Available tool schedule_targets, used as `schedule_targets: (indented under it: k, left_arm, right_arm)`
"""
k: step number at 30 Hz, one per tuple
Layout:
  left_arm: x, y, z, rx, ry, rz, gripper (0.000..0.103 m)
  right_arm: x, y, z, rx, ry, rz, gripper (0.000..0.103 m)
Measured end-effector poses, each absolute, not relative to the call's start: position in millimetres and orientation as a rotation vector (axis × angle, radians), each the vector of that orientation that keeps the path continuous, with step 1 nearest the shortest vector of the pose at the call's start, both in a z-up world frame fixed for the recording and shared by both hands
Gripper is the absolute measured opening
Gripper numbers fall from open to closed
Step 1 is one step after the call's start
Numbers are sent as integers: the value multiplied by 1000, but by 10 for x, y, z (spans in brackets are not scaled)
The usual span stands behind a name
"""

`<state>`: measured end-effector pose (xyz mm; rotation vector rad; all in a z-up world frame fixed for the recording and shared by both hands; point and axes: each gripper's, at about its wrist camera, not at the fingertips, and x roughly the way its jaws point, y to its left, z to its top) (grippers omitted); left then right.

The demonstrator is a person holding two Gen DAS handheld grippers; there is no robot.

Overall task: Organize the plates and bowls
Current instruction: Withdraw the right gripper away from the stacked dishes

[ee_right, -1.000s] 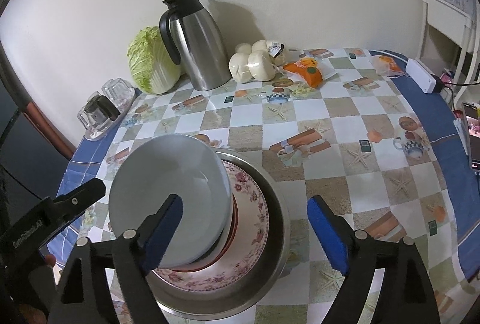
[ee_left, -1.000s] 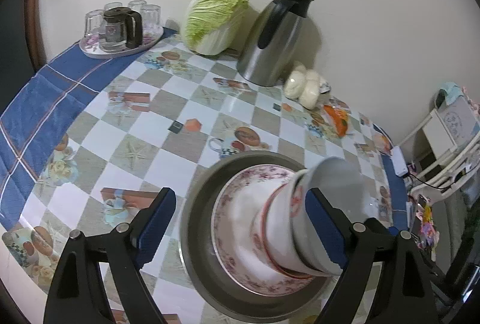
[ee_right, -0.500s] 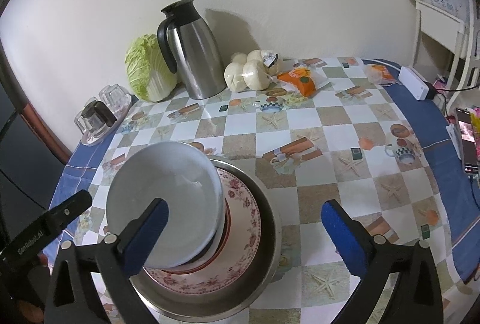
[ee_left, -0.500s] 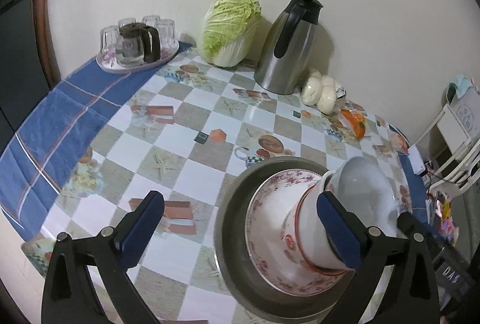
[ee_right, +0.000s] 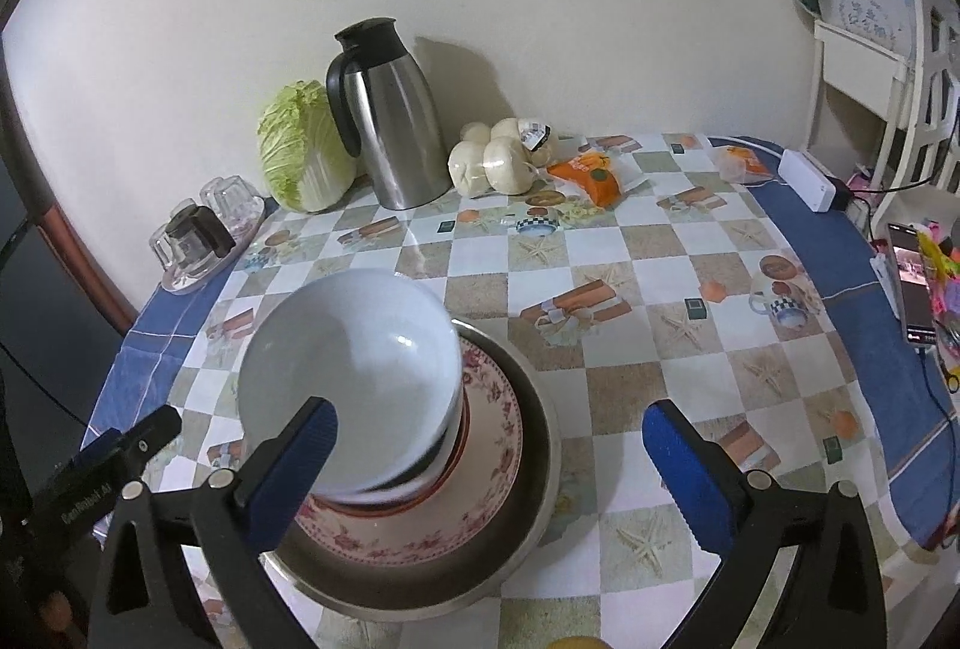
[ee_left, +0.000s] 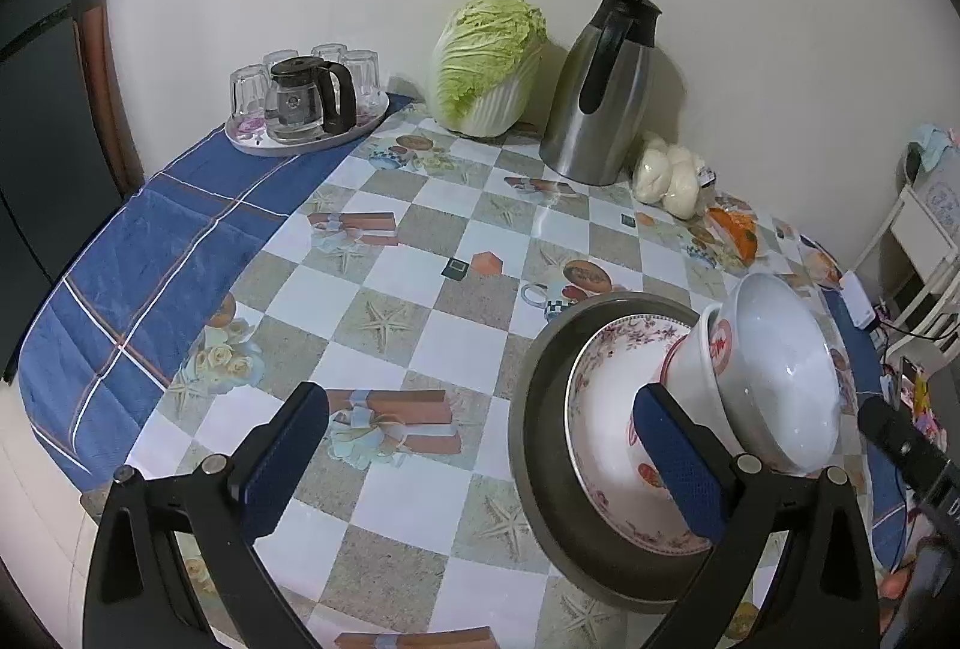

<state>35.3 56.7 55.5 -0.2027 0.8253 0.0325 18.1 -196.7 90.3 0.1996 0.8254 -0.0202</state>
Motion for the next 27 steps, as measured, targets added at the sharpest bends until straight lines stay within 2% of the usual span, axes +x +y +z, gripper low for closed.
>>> schedule_targets:
  k: [27]
  left_arm:
    - [192, 646, 155, 8, 861, -98, 101]
  right_arm:
    - [-232, -1792, 370, 114, 948, -45, 103]
